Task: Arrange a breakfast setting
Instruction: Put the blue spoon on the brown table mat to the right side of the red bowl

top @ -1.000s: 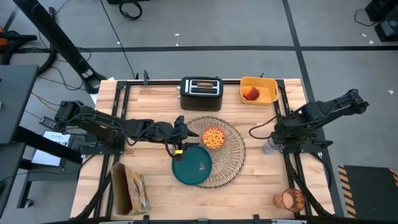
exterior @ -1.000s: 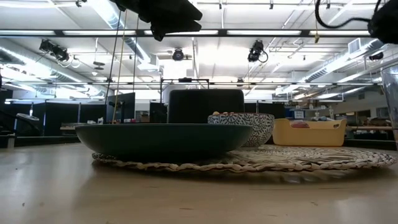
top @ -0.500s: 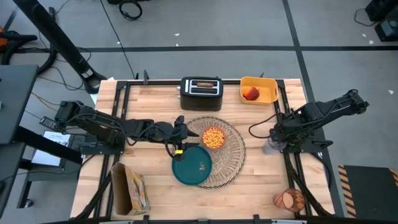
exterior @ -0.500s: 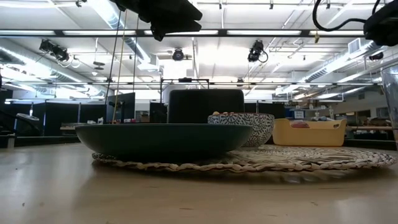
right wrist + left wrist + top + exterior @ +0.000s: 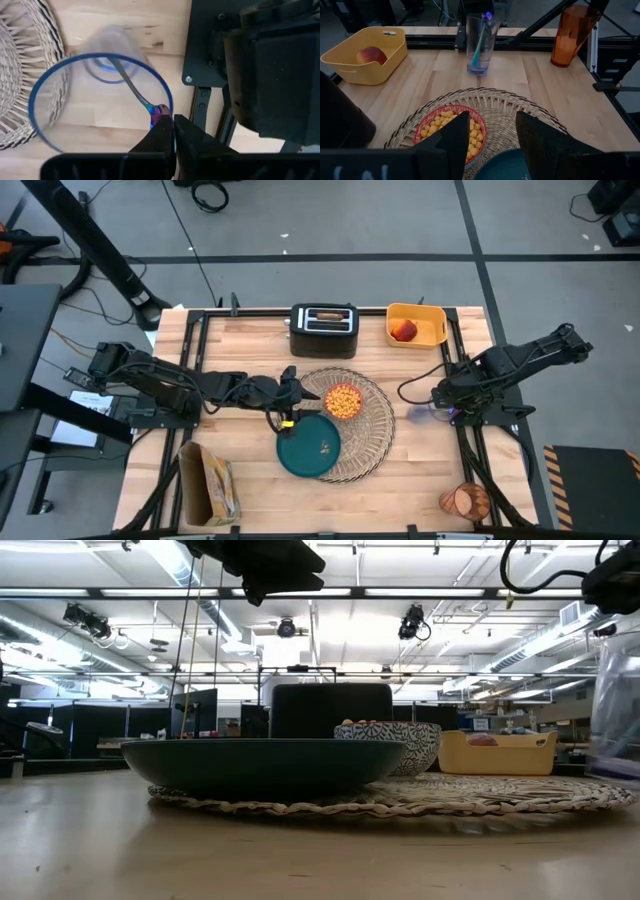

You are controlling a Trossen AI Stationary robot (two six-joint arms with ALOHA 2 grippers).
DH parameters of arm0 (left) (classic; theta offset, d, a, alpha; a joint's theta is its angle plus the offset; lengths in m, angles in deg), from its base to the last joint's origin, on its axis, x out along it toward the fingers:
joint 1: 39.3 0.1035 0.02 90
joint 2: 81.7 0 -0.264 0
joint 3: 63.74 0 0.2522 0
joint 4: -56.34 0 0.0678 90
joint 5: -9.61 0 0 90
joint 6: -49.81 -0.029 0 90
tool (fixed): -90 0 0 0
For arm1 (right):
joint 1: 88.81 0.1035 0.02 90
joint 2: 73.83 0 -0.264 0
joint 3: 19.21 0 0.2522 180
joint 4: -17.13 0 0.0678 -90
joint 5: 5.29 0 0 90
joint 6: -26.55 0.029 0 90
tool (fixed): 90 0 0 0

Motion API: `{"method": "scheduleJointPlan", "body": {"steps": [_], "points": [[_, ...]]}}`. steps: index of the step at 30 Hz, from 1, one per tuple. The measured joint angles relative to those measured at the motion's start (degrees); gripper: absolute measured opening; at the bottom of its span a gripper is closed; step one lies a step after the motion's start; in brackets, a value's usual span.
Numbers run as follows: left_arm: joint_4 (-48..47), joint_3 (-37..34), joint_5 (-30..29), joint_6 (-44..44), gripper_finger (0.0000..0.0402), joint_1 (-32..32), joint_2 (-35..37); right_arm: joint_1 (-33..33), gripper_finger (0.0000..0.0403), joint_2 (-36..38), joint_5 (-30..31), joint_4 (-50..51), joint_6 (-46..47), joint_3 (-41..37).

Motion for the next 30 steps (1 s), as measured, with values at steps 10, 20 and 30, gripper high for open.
{"method": "scheduleJointPlan", "body": {"steps": [10, 20, 30], "points": [[0.01, 0.00, 0.00, 0.01, 0.0169, 0.00, 0.00, -0.02, 0.0013, -0.85, -0.44, 0.20, -0.27, 0.48], [0.01, 0.00, 0.01, 0.01, 0.0169, 0.00, 0.00, -1.59, 0.0011, -4.96, 1.22, 0.11, -2.88, 8.93], [-0.02, 0.00, 0.02, 0.02, 0.0169, -0.04, -0.01, -4.72, 0.0010, -5.63, -1.35, 0.11, -5.95, 12.25]]}}
